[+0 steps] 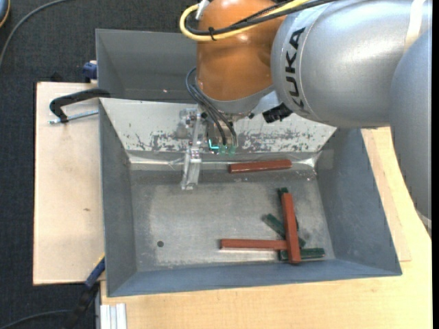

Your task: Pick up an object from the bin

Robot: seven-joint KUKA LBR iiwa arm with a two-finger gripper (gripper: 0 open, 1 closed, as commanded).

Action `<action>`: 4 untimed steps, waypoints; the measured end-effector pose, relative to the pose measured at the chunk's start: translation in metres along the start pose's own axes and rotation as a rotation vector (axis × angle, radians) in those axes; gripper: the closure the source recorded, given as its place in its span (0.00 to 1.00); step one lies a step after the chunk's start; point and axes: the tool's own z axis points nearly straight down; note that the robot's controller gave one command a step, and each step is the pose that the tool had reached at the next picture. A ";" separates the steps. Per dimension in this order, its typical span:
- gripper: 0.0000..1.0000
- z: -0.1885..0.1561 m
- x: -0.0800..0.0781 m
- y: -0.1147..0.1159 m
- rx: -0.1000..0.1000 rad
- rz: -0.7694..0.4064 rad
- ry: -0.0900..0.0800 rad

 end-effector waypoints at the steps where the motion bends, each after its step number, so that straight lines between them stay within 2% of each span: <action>1: 0.00 0.127 0.049 -0.061 0.003 -0.049 0.002; 2: 0.00 0.160 0.019 -0.146 0.002 0.059 -0.007; 3: 0.00 0.120 0.062 -0.247 0.004 0.061 -0.007; 4: 0.00 0.154 0.089 -0.179 -0.003 0.464 -0.002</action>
Offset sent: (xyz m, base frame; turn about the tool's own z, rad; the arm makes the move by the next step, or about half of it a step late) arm -0.0469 -0.0590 -0.1223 -0.0499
